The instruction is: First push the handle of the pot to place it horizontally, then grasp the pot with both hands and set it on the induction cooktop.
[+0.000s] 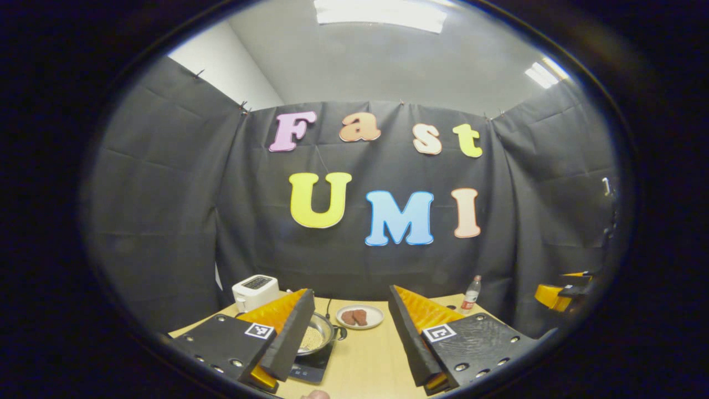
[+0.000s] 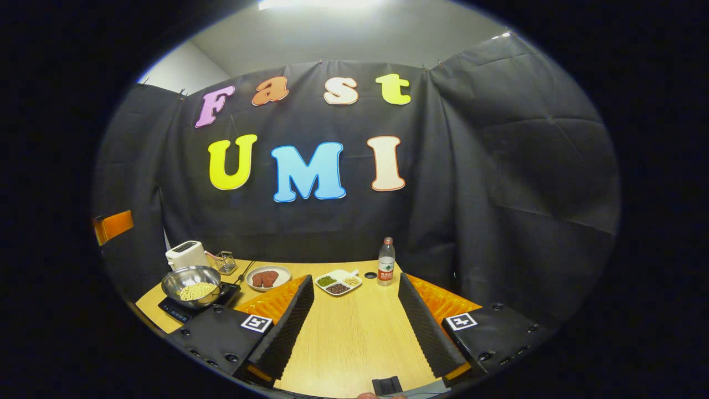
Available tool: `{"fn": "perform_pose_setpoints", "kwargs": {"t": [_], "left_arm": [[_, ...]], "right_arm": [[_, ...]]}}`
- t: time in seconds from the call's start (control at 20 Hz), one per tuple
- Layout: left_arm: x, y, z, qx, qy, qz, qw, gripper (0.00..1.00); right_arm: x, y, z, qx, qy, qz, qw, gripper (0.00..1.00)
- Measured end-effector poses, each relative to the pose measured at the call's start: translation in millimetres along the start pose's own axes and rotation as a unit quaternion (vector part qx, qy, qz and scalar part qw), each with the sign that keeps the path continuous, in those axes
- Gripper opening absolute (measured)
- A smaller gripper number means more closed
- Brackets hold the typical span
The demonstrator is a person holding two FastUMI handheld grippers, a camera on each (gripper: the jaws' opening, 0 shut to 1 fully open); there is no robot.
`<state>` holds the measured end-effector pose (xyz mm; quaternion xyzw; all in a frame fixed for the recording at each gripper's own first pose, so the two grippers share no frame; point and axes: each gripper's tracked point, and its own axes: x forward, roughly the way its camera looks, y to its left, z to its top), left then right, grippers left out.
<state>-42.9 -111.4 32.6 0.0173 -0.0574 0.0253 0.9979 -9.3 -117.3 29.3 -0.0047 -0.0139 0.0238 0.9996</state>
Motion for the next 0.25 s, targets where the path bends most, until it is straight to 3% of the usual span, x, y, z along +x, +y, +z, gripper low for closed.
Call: {"fn": "perform_pose_setpoints", "kwargs": {"t": [0.25], "left_arm": [[-20.7,4.7,-9.0,-0.036,0.003,-0.017,0.999,0.75]], "right_arm": [[-23.3,8.9,-7.0,0.002,-0.006,-0.009,1.0,0.98]]}}
